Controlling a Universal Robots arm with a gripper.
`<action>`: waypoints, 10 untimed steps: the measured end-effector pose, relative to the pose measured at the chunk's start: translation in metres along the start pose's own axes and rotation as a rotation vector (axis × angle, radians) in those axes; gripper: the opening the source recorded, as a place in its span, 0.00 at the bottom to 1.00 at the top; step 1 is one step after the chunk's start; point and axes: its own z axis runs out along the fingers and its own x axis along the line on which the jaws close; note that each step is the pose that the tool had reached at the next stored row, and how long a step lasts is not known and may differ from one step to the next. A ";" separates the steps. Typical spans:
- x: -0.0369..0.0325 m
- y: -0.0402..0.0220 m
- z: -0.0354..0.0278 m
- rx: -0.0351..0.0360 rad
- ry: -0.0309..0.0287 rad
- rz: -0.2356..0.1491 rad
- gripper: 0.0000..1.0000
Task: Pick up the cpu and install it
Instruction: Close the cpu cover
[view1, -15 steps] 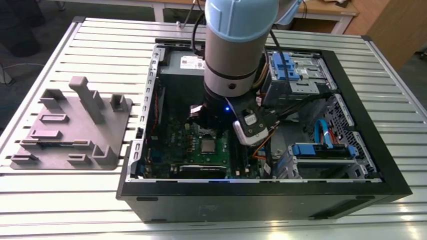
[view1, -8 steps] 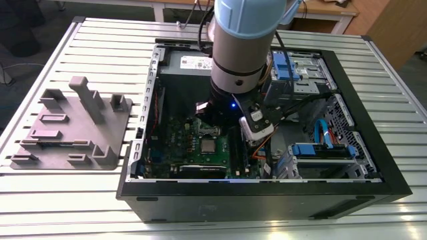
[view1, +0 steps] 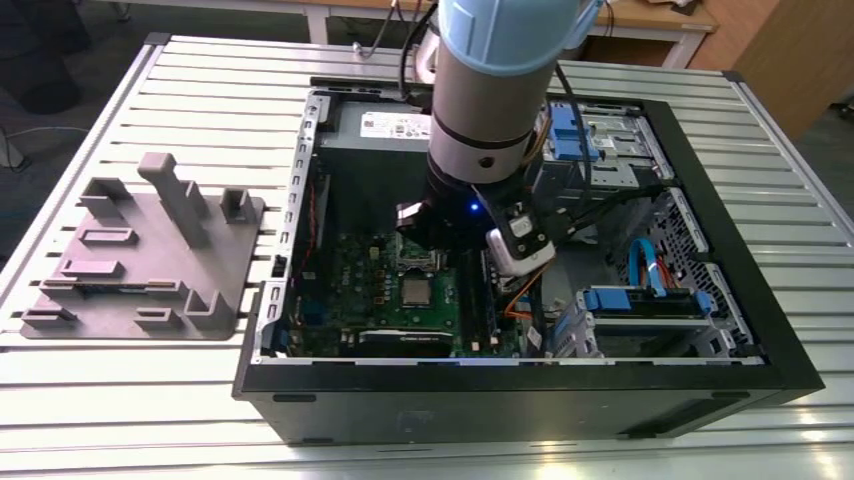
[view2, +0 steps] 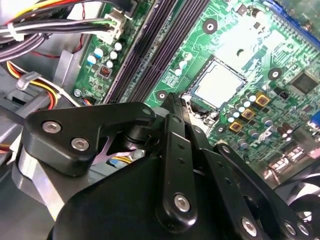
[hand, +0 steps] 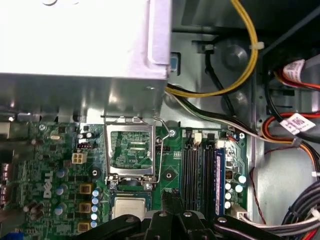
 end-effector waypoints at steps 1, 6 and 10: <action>-0.0001 0.0000 0.0001 -0.0002 0.0011 -0.013 0.11; -0.0002 0.0000 0.0008 -0.0016 0.0056 -0.069 0.11; -0.0002 0.0000 0.0008 -0.0017 0.0057 -0.070 0.11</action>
